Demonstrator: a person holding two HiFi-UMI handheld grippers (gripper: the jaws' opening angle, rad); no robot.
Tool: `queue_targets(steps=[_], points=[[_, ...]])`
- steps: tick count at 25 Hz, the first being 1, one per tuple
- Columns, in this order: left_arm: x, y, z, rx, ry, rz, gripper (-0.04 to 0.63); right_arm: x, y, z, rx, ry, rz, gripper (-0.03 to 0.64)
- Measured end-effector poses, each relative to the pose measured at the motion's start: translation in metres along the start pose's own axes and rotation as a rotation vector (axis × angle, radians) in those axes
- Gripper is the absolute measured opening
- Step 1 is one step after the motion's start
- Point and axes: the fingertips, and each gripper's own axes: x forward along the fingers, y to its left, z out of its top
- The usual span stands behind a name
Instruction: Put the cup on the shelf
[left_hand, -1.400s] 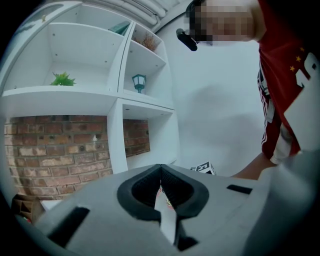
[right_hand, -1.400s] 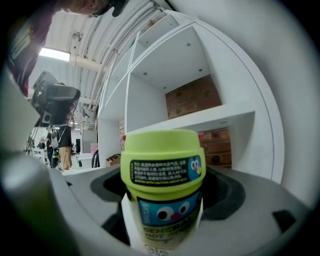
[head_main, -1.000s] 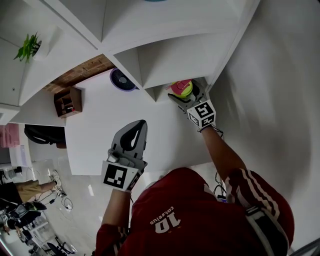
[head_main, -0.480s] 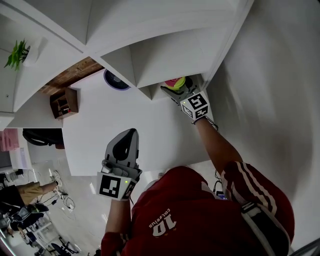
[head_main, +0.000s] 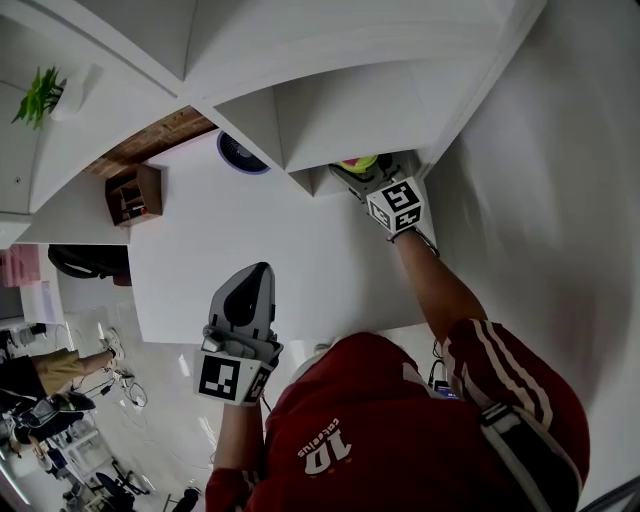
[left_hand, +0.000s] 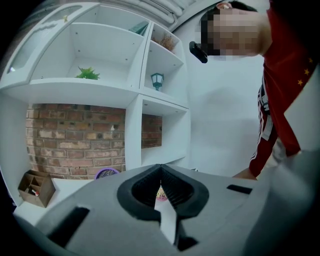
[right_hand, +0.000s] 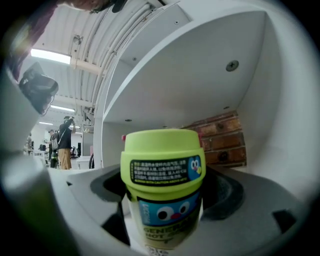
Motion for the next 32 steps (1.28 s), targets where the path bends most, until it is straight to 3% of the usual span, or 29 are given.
queue_targets(steps=[10, 24, 32], points=[[-0.007, 0.012, -0.005, -0.067, -0.019, 0.038, 0.000, -0.002, 0.002, -0.003, -0.014, -0.013, 0.004, 0.425], [-0.012, 0.006, -0.005, -0.073, -0.025, 0.042, 0.000, -0.003, 0.010, -0.008, -0.054, 0.013, 0.032, 0.422], [-0.018, 0.001, -0.006, -0.084, -0.028, 0.044, 0.000, -0.008, 0.011, -0.013, -0.017, 0.040, 0.035, 0.472]])
